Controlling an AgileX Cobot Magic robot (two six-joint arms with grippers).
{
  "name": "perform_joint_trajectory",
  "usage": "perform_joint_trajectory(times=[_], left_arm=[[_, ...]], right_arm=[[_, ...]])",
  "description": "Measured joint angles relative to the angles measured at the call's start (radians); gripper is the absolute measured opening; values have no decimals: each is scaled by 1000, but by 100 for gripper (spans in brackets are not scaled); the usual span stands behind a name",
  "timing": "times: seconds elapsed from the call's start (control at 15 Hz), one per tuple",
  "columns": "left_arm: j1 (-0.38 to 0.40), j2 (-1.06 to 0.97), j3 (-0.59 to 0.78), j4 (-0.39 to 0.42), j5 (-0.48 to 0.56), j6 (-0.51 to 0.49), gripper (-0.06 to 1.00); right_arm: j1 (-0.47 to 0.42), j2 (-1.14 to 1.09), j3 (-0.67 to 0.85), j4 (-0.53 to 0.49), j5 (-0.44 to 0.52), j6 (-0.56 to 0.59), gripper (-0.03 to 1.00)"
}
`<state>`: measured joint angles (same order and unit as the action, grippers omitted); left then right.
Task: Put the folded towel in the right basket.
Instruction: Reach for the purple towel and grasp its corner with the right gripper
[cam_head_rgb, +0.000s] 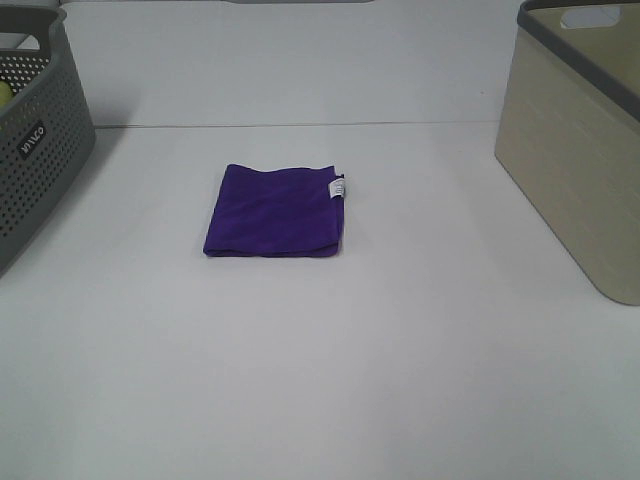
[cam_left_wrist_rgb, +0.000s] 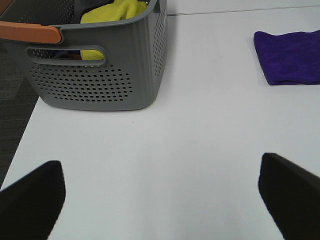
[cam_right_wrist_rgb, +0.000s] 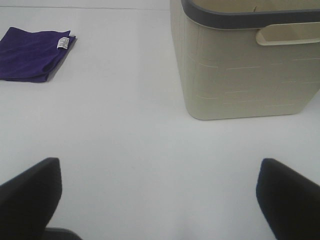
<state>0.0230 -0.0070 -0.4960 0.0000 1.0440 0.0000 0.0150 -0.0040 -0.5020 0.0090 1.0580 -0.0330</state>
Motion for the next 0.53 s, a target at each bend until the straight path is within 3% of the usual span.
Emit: perform_joint_trajectory(times=[0.53], left_arm=[[0,0,0,0,0,0,99]], right_arm=[[0,0,0,0,0,0,96]])
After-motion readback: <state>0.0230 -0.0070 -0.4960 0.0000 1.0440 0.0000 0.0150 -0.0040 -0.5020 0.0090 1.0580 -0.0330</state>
